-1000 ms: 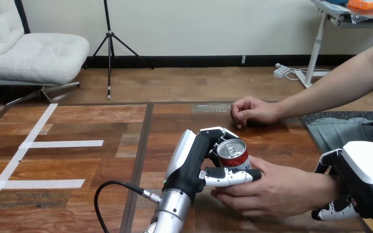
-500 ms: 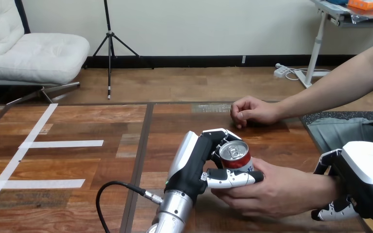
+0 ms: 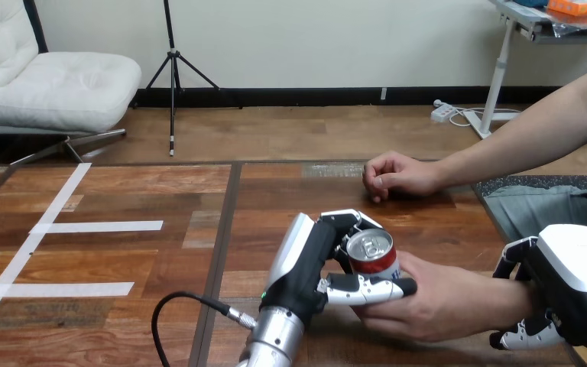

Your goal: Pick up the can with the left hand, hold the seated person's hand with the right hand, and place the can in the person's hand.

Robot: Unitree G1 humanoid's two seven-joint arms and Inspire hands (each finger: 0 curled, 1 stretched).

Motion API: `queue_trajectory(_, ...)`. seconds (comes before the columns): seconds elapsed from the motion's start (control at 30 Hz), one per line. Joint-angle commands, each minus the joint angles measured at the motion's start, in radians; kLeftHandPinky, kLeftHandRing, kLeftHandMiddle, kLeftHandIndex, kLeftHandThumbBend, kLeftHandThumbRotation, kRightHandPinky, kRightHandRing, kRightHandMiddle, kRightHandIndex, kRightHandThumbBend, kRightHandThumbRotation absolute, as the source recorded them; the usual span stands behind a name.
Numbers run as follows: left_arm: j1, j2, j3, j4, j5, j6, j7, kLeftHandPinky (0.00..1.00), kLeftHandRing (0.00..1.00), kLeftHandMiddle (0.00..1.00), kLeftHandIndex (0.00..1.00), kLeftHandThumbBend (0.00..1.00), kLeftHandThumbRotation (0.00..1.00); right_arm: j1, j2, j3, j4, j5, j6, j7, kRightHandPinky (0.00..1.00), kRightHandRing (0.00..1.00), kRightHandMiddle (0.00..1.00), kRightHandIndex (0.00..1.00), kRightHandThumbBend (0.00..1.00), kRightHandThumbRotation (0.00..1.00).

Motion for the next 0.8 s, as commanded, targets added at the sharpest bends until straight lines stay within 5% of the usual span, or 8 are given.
queue_trajectory(0.0, 0.009, -0.094, -0.031, -0.081, -0.003, -0.019, -0.008, 0.37, 0.42, 0.47, 0.49, 0.56, 0.0, -0.006, 0.009, -0.032, 0.021, 0.007, 0.0, -0.01, 0.35, 0.43, 0.48, 0.51, 0.81, 0.0)
queue_trajectory(0.77, 0.057, -0.093, -0.058, -0.169, -0.024, 0.001, -0.059, 0.33, 0.39, 0.45, 0.48, 0.56, 0.0, -0.008, 0.015, -0.036, 0.022, 0.008, -0.002, -0.016, 0.33, 0.41, 0.46, 0.51, 0.82, 0.0)
